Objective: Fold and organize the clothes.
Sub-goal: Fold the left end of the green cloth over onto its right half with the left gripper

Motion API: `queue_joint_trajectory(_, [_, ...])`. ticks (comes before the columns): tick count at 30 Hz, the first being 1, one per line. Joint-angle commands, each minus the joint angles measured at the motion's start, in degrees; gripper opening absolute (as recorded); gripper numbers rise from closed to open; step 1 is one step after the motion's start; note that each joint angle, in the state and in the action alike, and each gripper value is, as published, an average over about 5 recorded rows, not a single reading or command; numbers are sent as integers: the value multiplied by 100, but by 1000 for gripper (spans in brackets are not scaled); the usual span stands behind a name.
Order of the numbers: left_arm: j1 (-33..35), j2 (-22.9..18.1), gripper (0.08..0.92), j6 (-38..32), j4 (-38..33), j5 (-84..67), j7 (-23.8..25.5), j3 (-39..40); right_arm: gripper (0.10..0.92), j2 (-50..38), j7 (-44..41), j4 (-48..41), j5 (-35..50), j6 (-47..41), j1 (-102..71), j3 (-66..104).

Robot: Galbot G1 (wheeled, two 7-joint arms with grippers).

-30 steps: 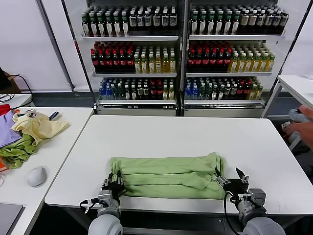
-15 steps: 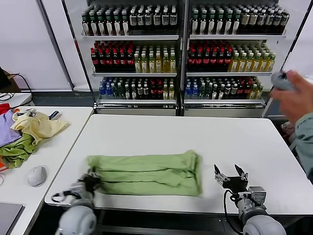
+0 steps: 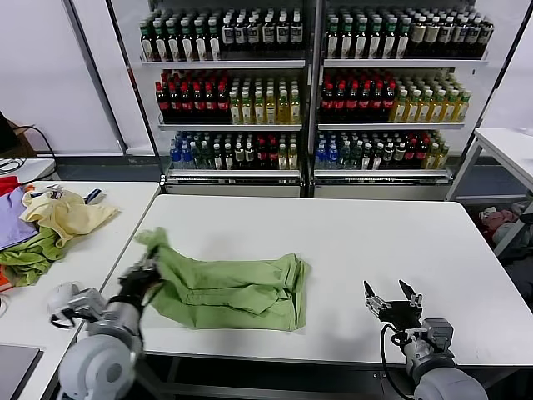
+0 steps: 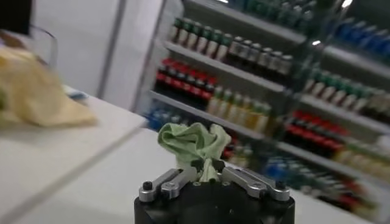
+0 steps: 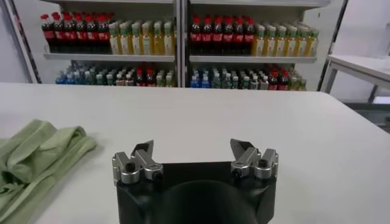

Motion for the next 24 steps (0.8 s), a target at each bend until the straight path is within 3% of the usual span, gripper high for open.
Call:
queue_joint_trajectory(1, [-504,-1295,135,-95,145,-459,48,1959,823,0,-7,-7,-22,27,-18,5])
queue_joint_trajectory(7, [-947,-1731,135,-196,1165,286,63,2333,823,-15,-15,-52,-26,47,69,-22])
queue_joint_trajectory(15, [-1157,-1750,142,-151,1761,982,327,2783,823,-32,-39,-169,-13,75,185,-55])
queue_joint_trajectory(24, [-928,-1549,364,-83,1476,866,1175,2861,823,-72,-51,-309,13,93,321,-74])
